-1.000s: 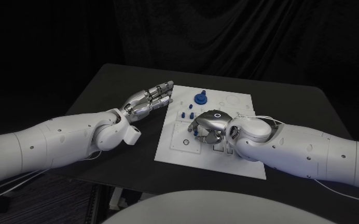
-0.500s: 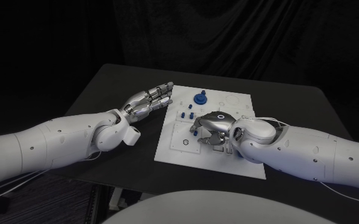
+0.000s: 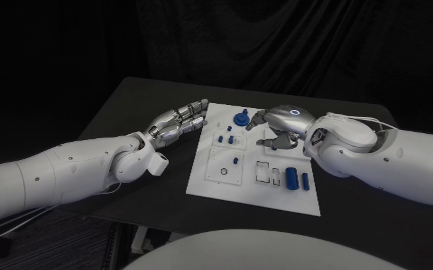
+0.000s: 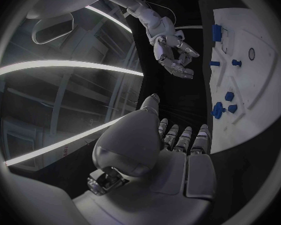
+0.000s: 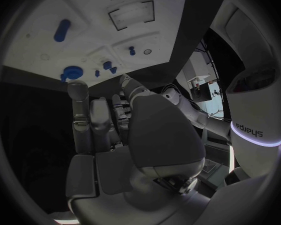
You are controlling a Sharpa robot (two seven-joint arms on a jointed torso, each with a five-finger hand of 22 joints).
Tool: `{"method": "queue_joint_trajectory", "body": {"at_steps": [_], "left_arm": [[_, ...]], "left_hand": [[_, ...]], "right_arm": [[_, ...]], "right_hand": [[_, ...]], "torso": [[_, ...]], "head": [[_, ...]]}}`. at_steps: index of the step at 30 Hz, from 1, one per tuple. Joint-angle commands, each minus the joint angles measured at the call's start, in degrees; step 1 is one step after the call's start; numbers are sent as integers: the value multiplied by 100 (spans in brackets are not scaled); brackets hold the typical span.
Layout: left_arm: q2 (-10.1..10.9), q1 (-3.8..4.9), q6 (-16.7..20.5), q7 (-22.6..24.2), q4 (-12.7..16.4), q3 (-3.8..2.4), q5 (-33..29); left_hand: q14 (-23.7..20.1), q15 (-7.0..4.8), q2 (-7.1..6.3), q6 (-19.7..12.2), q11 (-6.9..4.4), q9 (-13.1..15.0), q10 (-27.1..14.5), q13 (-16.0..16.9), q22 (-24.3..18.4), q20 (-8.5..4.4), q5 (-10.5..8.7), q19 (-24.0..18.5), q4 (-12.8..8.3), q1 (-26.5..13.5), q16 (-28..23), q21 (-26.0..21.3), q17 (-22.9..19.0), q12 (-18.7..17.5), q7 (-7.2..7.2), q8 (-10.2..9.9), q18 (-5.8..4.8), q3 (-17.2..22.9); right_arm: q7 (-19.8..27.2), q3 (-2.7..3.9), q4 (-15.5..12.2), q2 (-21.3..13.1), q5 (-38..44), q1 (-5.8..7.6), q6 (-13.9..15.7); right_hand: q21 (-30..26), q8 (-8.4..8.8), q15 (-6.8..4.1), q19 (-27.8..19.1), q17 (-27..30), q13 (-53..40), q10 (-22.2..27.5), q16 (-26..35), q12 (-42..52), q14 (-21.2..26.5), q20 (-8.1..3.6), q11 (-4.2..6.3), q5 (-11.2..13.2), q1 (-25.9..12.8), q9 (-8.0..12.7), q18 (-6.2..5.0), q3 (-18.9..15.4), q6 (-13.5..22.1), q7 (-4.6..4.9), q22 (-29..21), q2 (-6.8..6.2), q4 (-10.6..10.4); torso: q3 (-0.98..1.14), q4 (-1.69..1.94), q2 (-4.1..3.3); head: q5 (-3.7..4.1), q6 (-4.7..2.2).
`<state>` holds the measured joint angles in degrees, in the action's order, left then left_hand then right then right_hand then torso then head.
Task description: Assemble the parts on the task board
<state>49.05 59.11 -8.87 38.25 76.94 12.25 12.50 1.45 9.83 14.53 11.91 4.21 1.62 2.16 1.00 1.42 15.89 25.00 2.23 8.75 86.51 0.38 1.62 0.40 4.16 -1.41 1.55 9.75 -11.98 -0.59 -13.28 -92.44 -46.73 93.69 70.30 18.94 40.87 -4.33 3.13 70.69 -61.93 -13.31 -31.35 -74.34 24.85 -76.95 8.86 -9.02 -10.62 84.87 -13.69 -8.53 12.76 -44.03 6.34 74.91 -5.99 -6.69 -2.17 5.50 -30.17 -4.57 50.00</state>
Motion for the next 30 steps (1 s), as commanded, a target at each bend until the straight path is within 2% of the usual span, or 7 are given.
{"method": "queue_joint_trajectory", "body": {"at_steps": [1,4,8,14,19,26,30], "left_arm": [[0,-11,-14,69,15,-6,-38],[-4,-13,-10,75,5,-6,-38],[-5,-31,-17,82,1,-6,-38],[12,-72,-13,99,12,-5,-38],[16,-109,-3,128,15,-6,-38],[14,-135,-12,133,16,-6,-37],[16,-146,-20,134,18,-6,-37]], "left_hand": [[-4,16,-10,6,-3,10,-23,2,-40,-10,1,-88,-10,-49,32,-57,5,34,35,19,27,-1],[-5,15,-9,3,-3,9,-23,2,-41,-10,4,-91,-9,-50,32,-59,5,34,34,18,26,-2],[-7,12,-3,-6,-1,8,-25,2,18,3,17,26,0,-58,31,21,5,31,31,17,57,-2],[-7,18,-1,-10,4,8,-26,2,-9,2,25,-28,11,-66,31,-15,5,31,24,17,42,0],[-13,12,-3,-5,2,9,-24,2,17,6,29,31,11,-64,28,23,3,35,22,18,65,5],[-12,10,-1,-3,6,9,-24,2,-47,-14,47,-106,17,-69,29,-64,3,34,28,18,26,11],[-11,14,-1,-9,7,8,-26,2,-45,-11,53,-104,19,-72,29,-62,4,32,29,17,26,15]], "right_arm": [[-297,-12,-64,-189,-169,103,-20],[-402,-37,-3,-334,-185,159,-165],[-521,-61,109,-451,-194,125,-339],[-537,-75,301,-502,-119,-52,-353],[-436,-77,451,-443,-13,-212,-222],[-417,-76,674,-313,19,-341,-322],[-379,-75,823,-225,24,-410,-292]], "right_hand": [[169,-24,33,117,-114,33,-252,-87,106,-106,26,26,25,-68,24,47,-19,-75,27,423,82,-53],[350,-8,41,225,-234,77,-367,-172,138,-196,37,36,52,-125,55,73,-51,-80,26,465,97,-88],[364,69,56,263,-246,181,-328,-192,76,-224,52,17,129,-183,148,73,-110,95,-17,468,82,-130],[550,17,80,379,-396,248,-565,-299,139,-333,71,14,360,-322,193,101,-201,18,29,509,90,-261],[1058,0,12,650,-707,353,-994,-497,160,-551,23,96,413,-511,255,173,-317,-82,38,619,86,-417],[1051,34,-5,662,-675,401,-1086,-480,103,-554,4,111,427,-490,296,171,-323,-30,32,614,87,-409],[1066,44,-26,679,-650,487,-1247,-458,-17,-559,-20,132,254,-332,362,176,-283,34,34,615,113,-282]], "torso": [[-3,-9,0],[-5,-2,-5],[-5,16,-9],[-11,3,-13],[5,-2,-23],[0,-5,-19],[0,8,-18]], "head": [[10,0],[51,0],[99,0],[86,0],[112,0],[165,0],[188,0]]}}
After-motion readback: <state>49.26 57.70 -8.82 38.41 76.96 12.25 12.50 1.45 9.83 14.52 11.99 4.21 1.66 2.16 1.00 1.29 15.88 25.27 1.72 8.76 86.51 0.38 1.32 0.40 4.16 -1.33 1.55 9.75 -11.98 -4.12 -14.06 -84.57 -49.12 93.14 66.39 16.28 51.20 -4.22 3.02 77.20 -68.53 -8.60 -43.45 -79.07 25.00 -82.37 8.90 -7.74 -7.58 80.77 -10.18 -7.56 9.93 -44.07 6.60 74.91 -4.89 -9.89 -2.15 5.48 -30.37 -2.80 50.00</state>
